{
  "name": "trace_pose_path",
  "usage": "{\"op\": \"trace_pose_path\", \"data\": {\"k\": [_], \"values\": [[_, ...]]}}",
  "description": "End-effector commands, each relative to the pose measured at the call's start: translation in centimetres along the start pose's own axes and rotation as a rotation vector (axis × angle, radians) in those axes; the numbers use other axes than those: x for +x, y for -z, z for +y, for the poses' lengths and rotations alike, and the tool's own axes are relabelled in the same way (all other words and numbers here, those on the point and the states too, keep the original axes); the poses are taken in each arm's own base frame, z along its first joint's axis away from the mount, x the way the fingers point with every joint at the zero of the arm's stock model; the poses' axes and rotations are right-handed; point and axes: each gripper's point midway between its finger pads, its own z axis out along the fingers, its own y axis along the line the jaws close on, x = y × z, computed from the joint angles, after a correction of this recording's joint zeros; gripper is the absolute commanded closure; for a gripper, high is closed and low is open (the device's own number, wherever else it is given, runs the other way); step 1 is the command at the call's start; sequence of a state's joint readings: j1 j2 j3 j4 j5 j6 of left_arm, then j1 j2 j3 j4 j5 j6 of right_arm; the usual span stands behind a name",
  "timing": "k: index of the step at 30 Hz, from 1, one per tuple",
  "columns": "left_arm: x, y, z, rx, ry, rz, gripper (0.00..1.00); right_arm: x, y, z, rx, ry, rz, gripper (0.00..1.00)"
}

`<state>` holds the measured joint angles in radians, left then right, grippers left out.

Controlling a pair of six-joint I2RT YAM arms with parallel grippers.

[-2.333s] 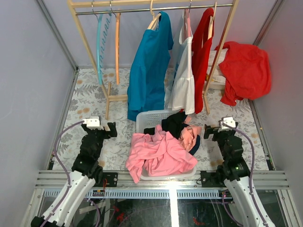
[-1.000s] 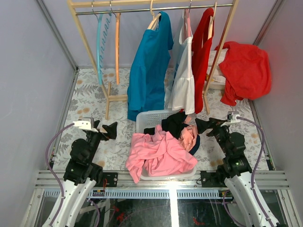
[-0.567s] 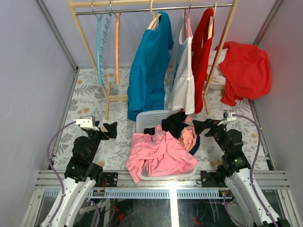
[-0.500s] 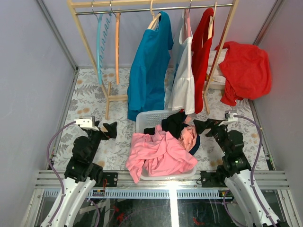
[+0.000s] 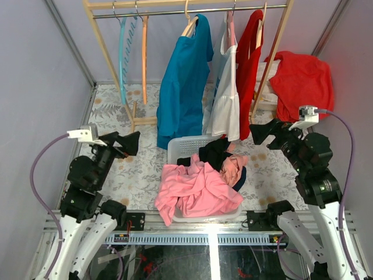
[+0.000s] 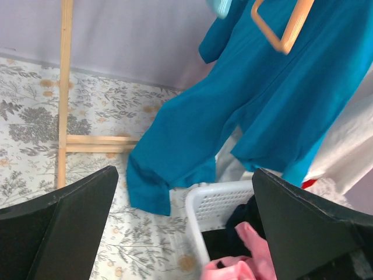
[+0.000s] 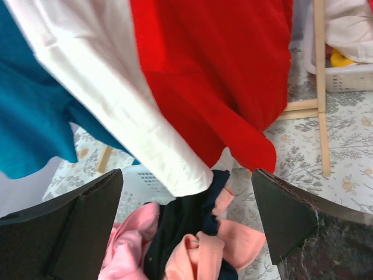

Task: Place the t-shirt on the hanger

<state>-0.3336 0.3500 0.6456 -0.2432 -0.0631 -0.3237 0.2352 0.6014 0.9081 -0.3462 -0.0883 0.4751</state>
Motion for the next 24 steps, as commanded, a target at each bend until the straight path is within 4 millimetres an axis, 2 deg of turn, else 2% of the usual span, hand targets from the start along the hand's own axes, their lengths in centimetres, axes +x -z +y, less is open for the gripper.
{"op": "trace_pose_path", "data": {"k": [1, 6, 10, 13, 18, 24], "values": [[-0.5, 0.7, -0.4, -0.061, 0.151, 0.079, 0.00, 1.1, 1.6, 1.8, -0.052, -0.038, 0.143, 0.01], [-2.3, 2.0, -2.5, 0.008, 0.203, 0.080, 0.00, 1.7, 3.9, 0.5, 0.089, -0.150, 0.204, 0.01], [-4.1, 3.3, -2.5, -0.028, 0.237, 0.067, 0.00, 1.3, 5.2, 2.9, -0.051, -0.166, 0.171, 0.01], [-4.9, 3.7, -3.1, -0.020, 0.264, 0.071, 0.00, 0.9, 5.8, 3.0, -0.041, -0.182, 0.153, 0.01], [-4.0, 3.0, -2.7, -0.073, 0.352, 0.108, 0.00, -0.4, 5.9, 3.0, -0.015, -0.180, 0.135, 0.01], [-4.1, 1.0, -3.4, -0.081, 0.321, 0.186, 0.00, -2.1, 5.4, 4.8, -0.096, -0.177, 0.107, 0.01]]}}
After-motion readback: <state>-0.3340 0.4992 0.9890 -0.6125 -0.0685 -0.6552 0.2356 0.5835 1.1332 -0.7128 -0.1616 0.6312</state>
